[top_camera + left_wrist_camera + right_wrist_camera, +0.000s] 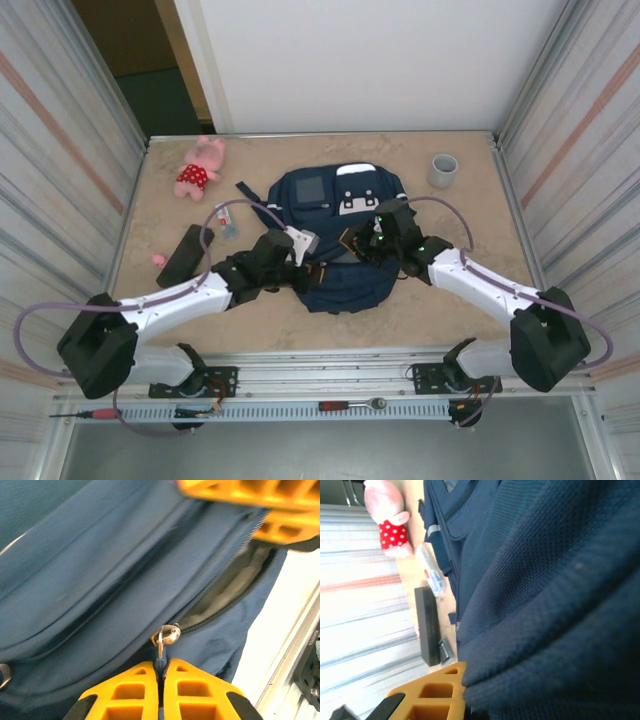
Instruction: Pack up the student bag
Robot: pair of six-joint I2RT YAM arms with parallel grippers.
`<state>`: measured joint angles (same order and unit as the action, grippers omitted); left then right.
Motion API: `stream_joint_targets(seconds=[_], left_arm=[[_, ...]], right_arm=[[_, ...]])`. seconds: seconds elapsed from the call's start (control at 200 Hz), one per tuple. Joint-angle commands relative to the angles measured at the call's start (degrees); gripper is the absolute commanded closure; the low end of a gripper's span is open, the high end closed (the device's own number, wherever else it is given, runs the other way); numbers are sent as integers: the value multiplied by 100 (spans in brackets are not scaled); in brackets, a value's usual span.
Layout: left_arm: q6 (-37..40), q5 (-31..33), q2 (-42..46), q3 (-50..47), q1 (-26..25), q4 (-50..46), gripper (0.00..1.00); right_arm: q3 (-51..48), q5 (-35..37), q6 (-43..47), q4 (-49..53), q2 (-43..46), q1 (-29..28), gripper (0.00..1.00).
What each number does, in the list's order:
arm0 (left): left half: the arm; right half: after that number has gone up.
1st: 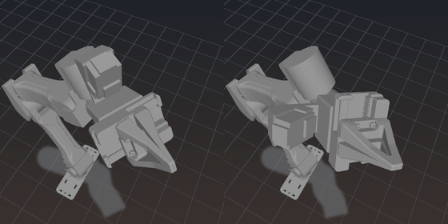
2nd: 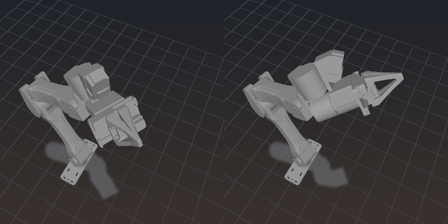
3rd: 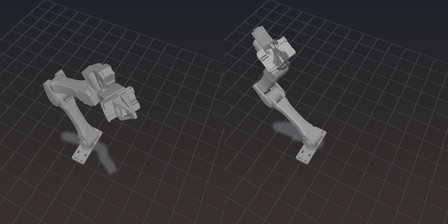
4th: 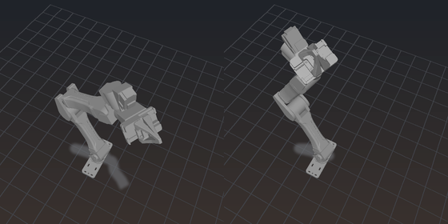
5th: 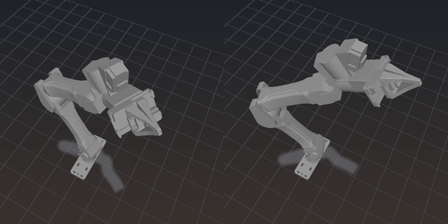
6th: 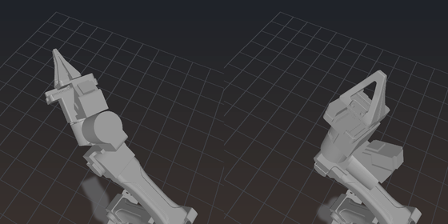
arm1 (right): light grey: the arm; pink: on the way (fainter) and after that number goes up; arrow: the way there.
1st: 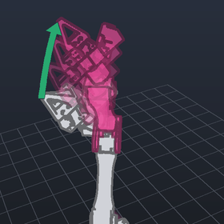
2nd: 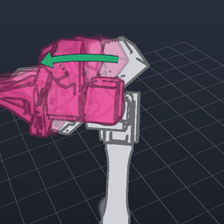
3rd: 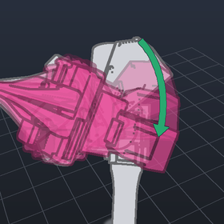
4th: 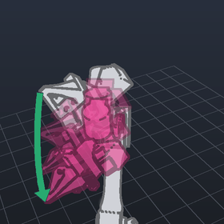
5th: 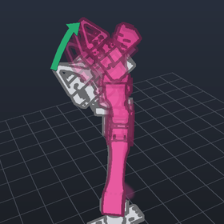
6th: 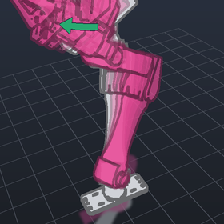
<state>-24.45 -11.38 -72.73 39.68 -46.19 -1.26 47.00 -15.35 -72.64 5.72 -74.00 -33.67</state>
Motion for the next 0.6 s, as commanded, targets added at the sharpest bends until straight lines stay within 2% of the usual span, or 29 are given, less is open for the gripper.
stream_joint_targets(seconds=[0.0,0.09,0.16,0.241,0.306,0.371,0.501,0.556,0.596], left_arm=[[-220,449,468,-415,329,-171,100],[-186,532,695,-568,491,-302,100],[-61,467,760,-570,540,-327,100],[80,254,691,-480,541,-258,100],[115,0,566,-378,541,-98,100],[84,-177,439,-276,528,91,100],[143,-281,286,-93,425,227,100],[159,-291,267,-49,410,205,100],[164,-286,275,-44,403,173,100]], right_arm=[[311,-361,607,723,620,657,100],[402,-562,932,1152,924,1098,100],[411,-617,935,1206,1027,1252,96],[385,-639,779,1053,961,1193,76],[330,-507,638,872,851,924,61],[252,-216,378,679,741,567,53],[92,226,34,220,488,42,51],[98,342,21,185,377,-63,54],[124,342,37,186,309,-87,59]])
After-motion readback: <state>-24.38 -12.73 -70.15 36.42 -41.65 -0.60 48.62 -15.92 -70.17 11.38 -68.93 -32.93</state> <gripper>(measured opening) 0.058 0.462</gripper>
